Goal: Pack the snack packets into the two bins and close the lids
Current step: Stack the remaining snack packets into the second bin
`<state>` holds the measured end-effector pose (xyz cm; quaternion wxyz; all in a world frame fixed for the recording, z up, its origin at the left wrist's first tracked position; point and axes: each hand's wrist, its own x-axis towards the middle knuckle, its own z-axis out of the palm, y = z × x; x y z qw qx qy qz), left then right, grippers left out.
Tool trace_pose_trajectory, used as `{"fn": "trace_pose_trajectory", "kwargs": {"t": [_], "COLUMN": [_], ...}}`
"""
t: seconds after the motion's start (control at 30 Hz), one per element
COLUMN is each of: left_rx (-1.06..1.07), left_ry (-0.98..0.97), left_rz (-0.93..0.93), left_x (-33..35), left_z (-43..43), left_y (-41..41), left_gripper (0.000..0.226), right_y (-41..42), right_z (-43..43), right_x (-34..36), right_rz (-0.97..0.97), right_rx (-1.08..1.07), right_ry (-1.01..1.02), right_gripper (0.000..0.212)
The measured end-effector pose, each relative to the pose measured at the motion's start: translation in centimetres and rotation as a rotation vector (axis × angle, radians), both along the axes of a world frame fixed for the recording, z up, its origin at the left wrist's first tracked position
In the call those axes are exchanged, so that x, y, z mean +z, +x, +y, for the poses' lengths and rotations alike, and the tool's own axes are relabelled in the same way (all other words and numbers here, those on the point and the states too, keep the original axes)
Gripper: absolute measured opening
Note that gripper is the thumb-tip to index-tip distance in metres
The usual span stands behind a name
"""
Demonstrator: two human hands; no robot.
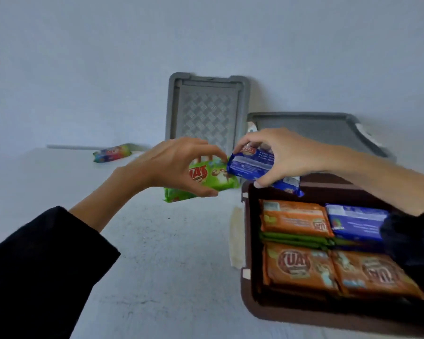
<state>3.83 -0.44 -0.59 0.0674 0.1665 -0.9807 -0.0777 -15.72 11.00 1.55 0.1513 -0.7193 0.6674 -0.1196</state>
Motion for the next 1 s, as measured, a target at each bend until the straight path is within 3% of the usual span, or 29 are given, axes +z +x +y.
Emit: {"fn": "trace_pose_trajectory", "kwargs": {"t": [0.27, 0.43, 0.67, 0.77, 1.0], "left_rx": [-0.314, -0.358, -0.416, -0.391, -0.514], "left_ry": [-0.071, -0.101, -0.276, -0.303, -0.481], "left_rz": [-0.154, -0.213, -0.056, -0.133, -0.062], "left_x": [-2.3, -4.6, -7.7, -7.7, -7.8], "left_z": [10.0, 13.1, 14.4, 14.6, 14.6], "left_y": [-7.2, -10.2, -11.0, -11.0, -11.2], "left_gripper": [0.07, 0.068, 0.065, 0.067, 0.058], "right_y": [-5.9, -7.9, -8.0, -7.9, -7.5], "right_z": [11.9, 15.0, 16.9, 17.4, 17.8], "right_x": [-2.6, -5.4, -7.6, -8.5, -8.6], "right_rz": [0.062, 0.052, 0.232, 0.284, 0.438], "right_rx": [0.003, 0.008, 0.053, 0.071, 0.117], "right_ry": [0.147, 0.201, 0.258, 0.215, 0.209], "right_gripper": [0.065, 0.064, 0.065, 0.063, 0.064]}}
